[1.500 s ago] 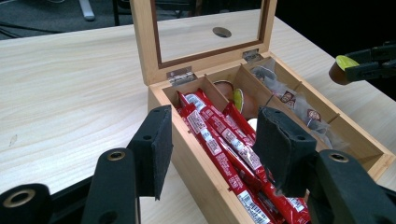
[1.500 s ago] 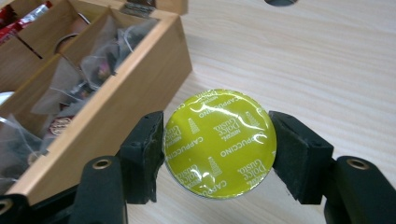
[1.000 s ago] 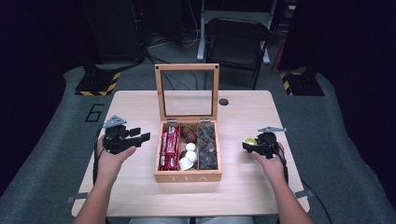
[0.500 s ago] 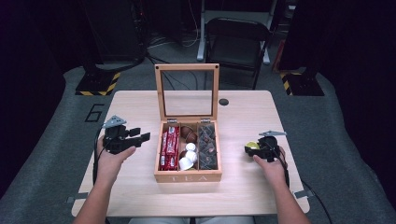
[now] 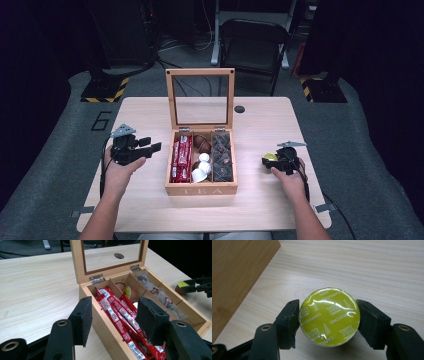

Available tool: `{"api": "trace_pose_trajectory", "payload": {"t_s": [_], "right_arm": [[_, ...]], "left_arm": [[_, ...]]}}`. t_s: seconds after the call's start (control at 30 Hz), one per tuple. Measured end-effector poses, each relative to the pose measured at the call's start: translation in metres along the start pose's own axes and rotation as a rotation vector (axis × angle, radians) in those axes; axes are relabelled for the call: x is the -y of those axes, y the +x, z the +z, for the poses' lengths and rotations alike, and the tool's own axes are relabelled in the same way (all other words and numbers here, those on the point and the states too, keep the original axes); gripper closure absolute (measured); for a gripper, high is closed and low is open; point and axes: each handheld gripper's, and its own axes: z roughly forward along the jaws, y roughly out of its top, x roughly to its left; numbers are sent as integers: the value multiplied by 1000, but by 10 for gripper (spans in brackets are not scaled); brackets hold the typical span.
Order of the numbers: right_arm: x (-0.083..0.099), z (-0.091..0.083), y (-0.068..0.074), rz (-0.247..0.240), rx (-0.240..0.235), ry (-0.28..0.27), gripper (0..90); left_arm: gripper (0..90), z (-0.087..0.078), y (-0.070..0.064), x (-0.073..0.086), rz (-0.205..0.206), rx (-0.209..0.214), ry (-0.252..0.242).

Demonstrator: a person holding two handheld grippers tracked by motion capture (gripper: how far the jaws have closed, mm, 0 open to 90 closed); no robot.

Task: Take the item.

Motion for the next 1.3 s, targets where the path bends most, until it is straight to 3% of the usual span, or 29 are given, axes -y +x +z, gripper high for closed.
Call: {"api": "trace_pose_trajectory", "payload": {"t_s": [0.5, 0.63, 0.73, 0.87, 1.03, 1.1, 1.17, 1.3], "right_arm": [[-3, -6, 4, -12, 13, -29, 304], [-4, -7, 5, -37, 40, -28, 291], [-6, -9, 4, -27, 60, -37, 273], [-12, -17, 3, -48, 61, -41, 250], [-21, -26, 8, -10, -17, -74, 236], [-25, -26, 12, -29, -46, -59, 214], [-29, -25, 18, -65, -47, -51, 209], [-37, -26, 27, -87, -70, -63, 213]], "left_arm": [[465, 0, 1, 0, -6, -2, -2], [465, -2, 1, 0, -4, -2, -6], [465, -3, 2, -1, -1, -2, -10], [465, -2, 2, 0, -4, -1, -8], [465, -2, 2, 0, -7, -3, -6], [465, -1, 2, 0, -4, -3, -3], [465, 0, 2, 0, -5, -3, -4], [464, 0, 2, 0, -7, -2, -3]]}}
